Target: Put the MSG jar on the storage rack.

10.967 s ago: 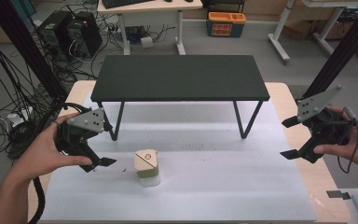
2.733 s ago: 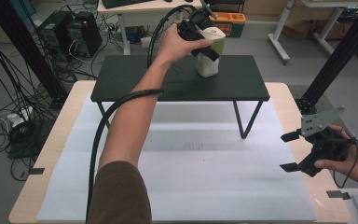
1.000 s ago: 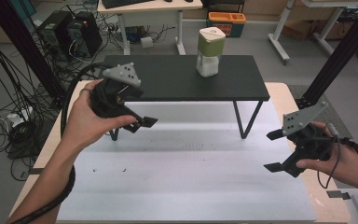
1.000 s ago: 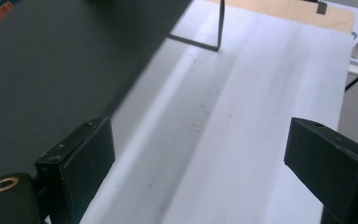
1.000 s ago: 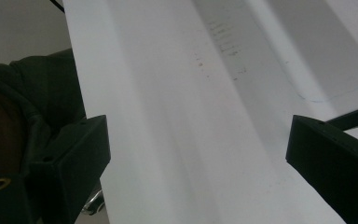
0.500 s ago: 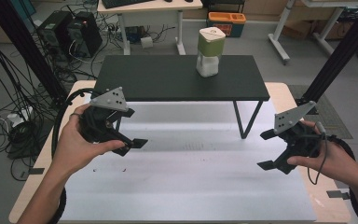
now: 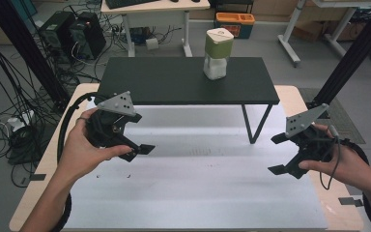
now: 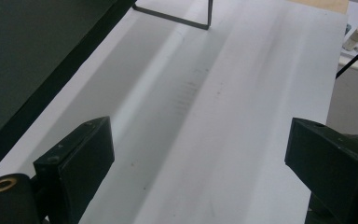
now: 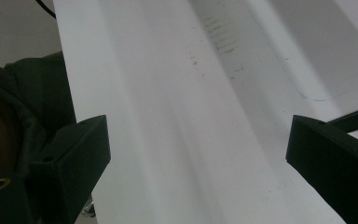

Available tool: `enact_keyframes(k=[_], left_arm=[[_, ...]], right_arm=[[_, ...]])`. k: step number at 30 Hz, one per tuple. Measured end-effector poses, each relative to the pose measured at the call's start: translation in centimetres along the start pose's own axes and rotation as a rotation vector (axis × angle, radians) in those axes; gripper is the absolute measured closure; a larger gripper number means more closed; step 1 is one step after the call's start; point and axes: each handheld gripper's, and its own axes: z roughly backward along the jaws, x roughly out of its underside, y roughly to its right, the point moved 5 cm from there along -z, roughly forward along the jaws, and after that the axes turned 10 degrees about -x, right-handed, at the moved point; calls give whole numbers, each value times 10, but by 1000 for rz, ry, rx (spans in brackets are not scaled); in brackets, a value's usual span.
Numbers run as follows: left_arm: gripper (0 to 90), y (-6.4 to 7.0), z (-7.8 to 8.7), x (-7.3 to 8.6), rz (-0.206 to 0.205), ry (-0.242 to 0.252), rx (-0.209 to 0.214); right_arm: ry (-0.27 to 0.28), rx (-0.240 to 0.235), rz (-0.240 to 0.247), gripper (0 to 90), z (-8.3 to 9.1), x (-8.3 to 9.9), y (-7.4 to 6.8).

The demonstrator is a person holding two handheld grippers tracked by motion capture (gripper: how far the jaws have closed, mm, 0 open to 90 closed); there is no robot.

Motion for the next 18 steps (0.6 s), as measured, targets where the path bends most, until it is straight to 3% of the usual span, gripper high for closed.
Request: enact_keyframes(k=[18], left_arm=[[79,-5,-3,-2,-3,-17,8]], right_arm=[[4,2,-3,62,4,3,3]])
